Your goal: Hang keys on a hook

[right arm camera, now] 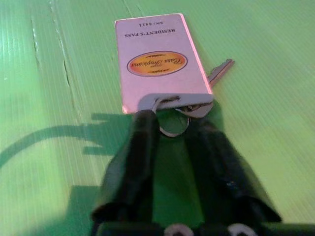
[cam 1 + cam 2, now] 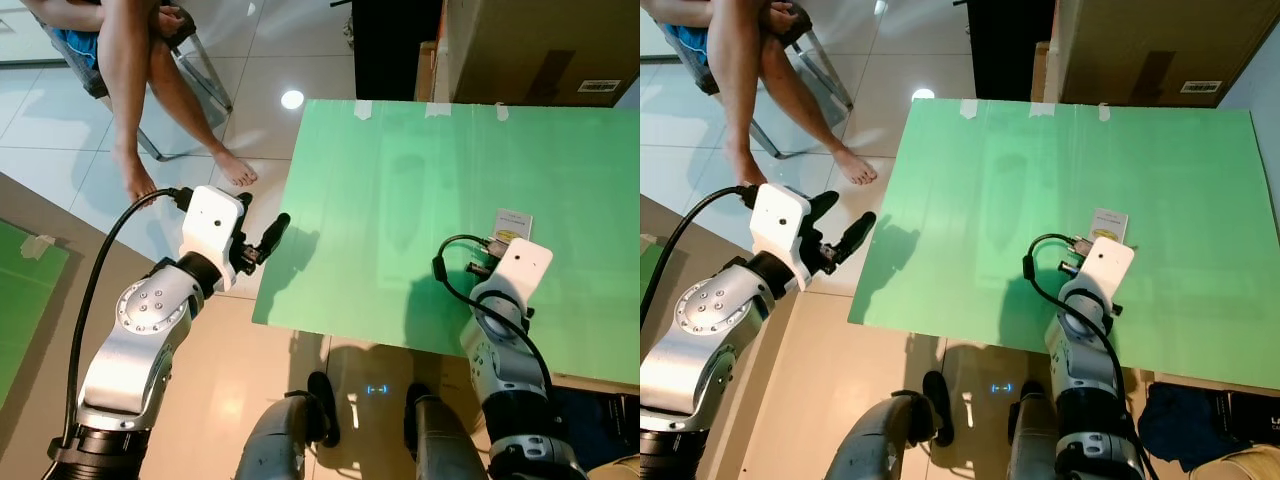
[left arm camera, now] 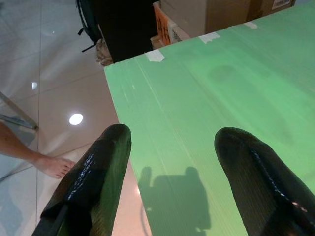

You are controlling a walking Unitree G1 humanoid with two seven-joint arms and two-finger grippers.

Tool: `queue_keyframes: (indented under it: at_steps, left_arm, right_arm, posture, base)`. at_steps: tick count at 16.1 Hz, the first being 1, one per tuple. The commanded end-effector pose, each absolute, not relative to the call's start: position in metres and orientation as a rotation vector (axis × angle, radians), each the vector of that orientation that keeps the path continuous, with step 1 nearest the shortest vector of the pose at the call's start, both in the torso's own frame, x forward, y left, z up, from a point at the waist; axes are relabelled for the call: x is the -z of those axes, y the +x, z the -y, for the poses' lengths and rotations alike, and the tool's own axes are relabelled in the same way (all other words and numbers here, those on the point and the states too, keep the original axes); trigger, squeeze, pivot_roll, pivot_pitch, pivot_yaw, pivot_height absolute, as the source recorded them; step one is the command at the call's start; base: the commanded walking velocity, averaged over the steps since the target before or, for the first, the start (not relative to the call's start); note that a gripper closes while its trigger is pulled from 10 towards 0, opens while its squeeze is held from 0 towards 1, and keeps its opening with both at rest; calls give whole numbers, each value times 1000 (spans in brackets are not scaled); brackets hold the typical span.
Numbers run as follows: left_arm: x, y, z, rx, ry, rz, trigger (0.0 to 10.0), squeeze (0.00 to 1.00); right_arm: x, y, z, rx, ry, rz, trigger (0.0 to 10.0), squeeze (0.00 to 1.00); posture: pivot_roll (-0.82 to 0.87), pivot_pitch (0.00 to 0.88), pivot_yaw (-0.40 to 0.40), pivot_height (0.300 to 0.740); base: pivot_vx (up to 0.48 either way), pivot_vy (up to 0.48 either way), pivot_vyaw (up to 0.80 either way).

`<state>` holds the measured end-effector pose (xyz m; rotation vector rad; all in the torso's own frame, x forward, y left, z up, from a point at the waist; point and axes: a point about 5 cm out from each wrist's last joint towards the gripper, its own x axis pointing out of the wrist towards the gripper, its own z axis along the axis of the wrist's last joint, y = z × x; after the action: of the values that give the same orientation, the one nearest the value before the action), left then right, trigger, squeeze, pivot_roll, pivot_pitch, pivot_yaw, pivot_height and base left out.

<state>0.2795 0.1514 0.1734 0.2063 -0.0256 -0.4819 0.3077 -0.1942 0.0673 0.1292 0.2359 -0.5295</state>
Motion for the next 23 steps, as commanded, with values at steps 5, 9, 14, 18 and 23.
queue_keyframes:
  at_steps: [5,9,14,18,23]
  left_arm:
    - [-171,278,-153,471,203,12,10000,0]
    - [-170,278,-151,475,202,12,10000,0]
    - [-170,278,-151,475,203,12,10000,0]
    - [-169,278,-149,477,197,12,10000,0]
    - [-167,278,-146,478,187,17,10000,0]
  right_arm:
    - [-58,299,188,517,142,-274,0,0]
    - [-67,304,186,500,133,-232,0,0]
    - [-93,309,183,475,87,-120,0,0]
    - [-121,312,181,450,5,4,0,0]
    - [-118,306,182,442,-21,-27,10000,1000]
  posture:
    - [-32,365,186,740]
    - [-37,370,187,740]
    - [-36,359,186,740]
    - [-48,349,176,740]
    - [-61,330,159,740]
  base:
    - [0,0,0]
    - [0,0,0]
    - [0,0,0]
    - [0,0,0]
    - [0,0,0]
